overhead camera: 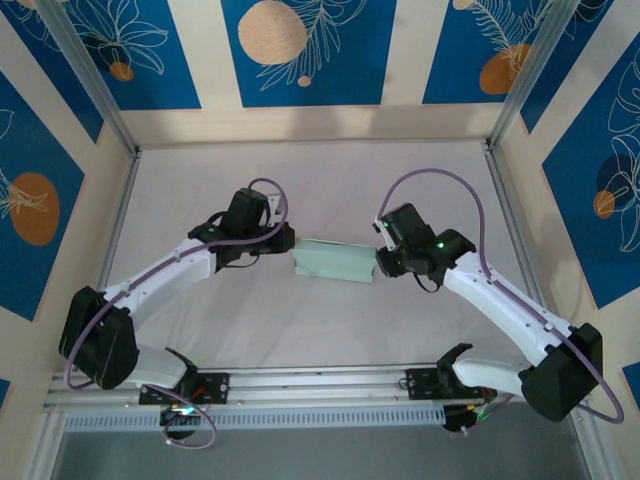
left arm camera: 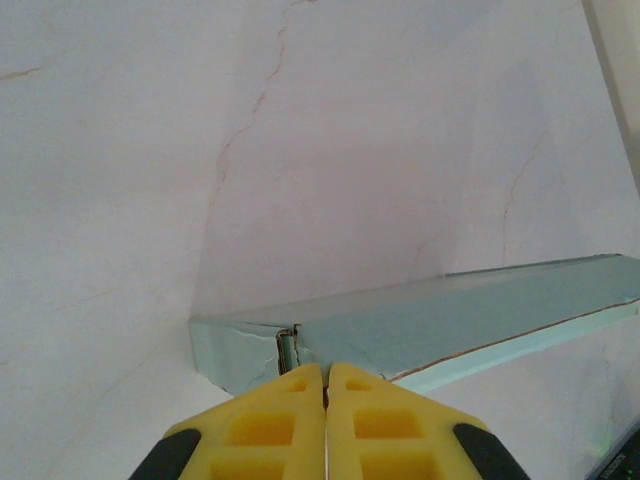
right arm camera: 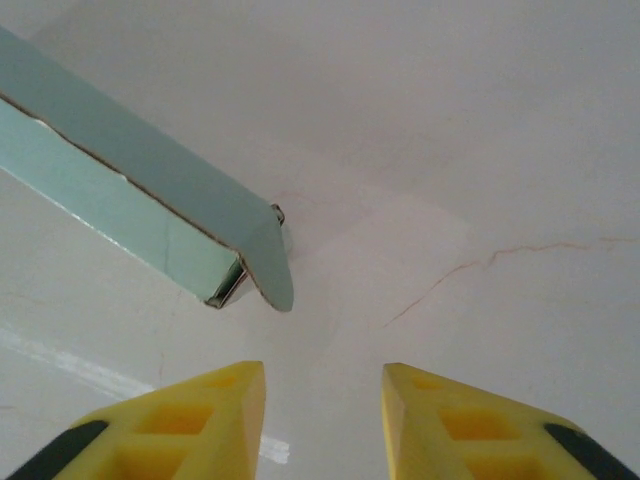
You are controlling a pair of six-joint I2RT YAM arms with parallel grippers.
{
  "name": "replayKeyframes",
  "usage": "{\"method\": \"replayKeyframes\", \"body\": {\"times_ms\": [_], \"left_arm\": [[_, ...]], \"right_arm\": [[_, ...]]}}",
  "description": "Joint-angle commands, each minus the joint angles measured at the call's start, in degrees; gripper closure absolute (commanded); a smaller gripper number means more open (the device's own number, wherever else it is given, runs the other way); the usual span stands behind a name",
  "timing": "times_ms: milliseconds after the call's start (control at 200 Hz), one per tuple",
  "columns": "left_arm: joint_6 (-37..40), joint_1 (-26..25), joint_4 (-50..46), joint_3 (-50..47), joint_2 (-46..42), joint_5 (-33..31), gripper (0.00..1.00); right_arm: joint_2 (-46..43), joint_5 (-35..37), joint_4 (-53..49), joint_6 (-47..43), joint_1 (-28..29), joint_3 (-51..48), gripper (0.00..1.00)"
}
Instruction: Fold the paper box
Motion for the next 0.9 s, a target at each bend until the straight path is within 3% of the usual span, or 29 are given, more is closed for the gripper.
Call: {"method": "replayKeyframes", "body": {"times_ms": [0, 270, 490, 895], "left_arm": [[1.5, -0.4, -4.3, 1.0, 0.9, -1.1, 0.93], [2.0, -0.5, -4.8, 1.6, 1.2, -0.8, 0.93], [2.0, -0.4, -4.5, 2.0, 1.7, -0.5, 0.93], [2.5, -0.6, -4.9, 2.4, 1.5, -0.7, 0.93]], "right_arm": [[0.9, -5.3, 4.7, -3.3, -1.4, -0.2, 0.67], [3.7, -10.5, 4.5, -4.8, -2.7, 1.7, 0.78], [4.5, -11.9, 2.8, -2.7, -3.4, 3.7, 0.95], [6.9, -20.5, 0.1, 2.6, -6.7, 7.5, 0.99]]}}
